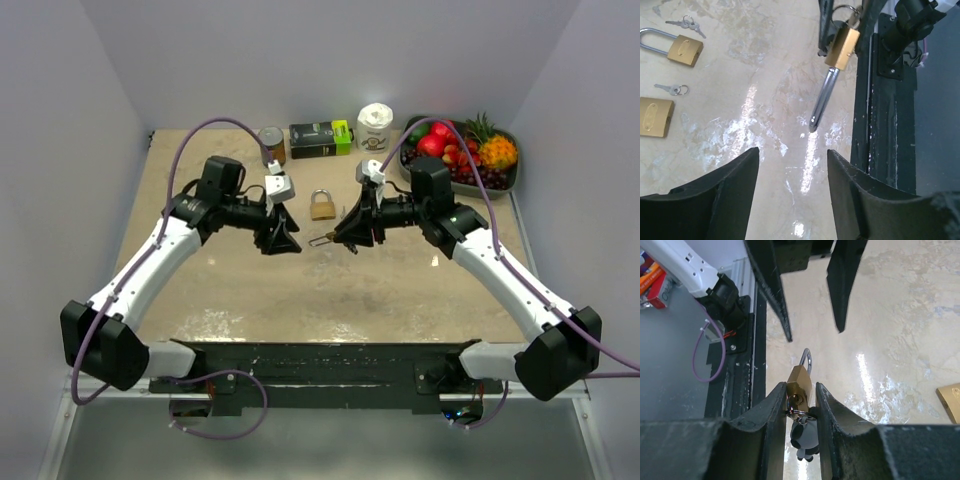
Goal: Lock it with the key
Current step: Pick up the lock from the center of the board, then lock the lock.
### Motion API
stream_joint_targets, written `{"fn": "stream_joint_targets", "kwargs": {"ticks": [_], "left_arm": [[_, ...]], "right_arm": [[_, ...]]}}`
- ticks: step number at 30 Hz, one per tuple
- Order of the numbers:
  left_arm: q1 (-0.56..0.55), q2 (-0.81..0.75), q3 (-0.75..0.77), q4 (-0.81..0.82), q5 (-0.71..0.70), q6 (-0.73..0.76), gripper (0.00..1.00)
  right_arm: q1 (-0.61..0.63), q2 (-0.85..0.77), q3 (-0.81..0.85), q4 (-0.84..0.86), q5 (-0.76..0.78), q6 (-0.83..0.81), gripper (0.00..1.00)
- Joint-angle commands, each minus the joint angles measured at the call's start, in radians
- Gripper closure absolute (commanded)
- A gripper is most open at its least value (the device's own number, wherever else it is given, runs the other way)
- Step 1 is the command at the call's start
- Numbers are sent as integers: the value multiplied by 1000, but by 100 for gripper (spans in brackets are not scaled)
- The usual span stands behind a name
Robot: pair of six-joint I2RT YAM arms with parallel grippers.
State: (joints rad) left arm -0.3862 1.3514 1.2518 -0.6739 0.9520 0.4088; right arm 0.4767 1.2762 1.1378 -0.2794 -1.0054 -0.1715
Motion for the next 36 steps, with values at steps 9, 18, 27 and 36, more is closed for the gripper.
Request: {"fn": "stream_joint_targets", "kwargs": {"ticks": [9,18,27,36], "left_arm": [[-2,-215,-361,708,41,-344,27],[-74,-176,-347,812,39,-383,42],[-100,-166,-322,763,50,-351,100],[-98,-156,-201,432,64,-142,100]], "right_arm": [[-4,-17,-10,235,-39,230,100],[-3,-23,-15,275,-56,293,100],[-4,-32,-20,283,-64,279,100],[-4,32,157,-371,36,-351,25]]}}
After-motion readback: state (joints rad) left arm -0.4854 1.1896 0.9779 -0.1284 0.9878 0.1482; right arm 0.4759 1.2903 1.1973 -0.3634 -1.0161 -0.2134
